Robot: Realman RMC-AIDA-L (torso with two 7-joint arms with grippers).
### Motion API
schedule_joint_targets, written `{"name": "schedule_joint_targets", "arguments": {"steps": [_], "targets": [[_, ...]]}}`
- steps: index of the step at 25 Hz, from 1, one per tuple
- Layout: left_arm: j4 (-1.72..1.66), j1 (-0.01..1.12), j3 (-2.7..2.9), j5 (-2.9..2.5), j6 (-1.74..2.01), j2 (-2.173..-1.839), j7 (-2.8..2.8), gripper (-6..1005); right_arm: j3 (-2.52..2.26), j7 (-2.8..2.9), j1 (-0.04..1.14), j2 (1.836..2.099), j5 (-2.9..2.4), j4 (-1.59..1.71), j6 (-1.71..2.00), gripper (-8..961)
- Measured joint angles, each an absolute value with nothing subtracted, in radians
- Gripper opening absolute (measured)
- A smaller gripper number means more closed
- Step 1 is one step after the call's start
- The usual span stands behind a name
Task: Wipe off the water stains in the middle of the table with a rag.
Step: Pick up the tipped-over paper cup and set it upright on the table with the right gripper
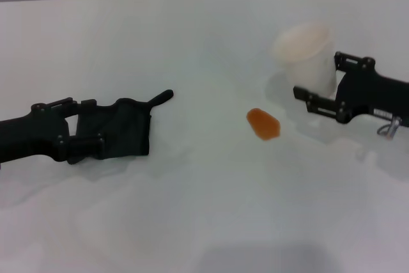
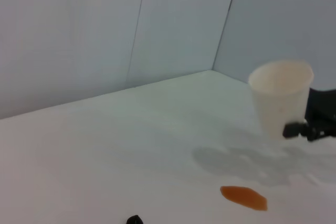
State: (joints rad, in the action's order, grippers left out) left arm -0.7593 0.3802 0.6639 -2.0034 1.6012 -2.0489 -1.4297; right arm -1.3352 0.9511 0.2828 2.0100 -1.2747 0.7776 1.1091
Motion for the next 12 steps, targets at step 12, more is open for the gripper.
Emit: {"name": "schedule_joint_targets", "arguments": {"steps": [12], "targets": [[-0.759, 0.384, 0.663, -2.003, 1.6, -2.051, -1.43, 875, -1.364, 0.858, 0.291, 2.011, -1.276, 0.697, 1.081, 655]]}}
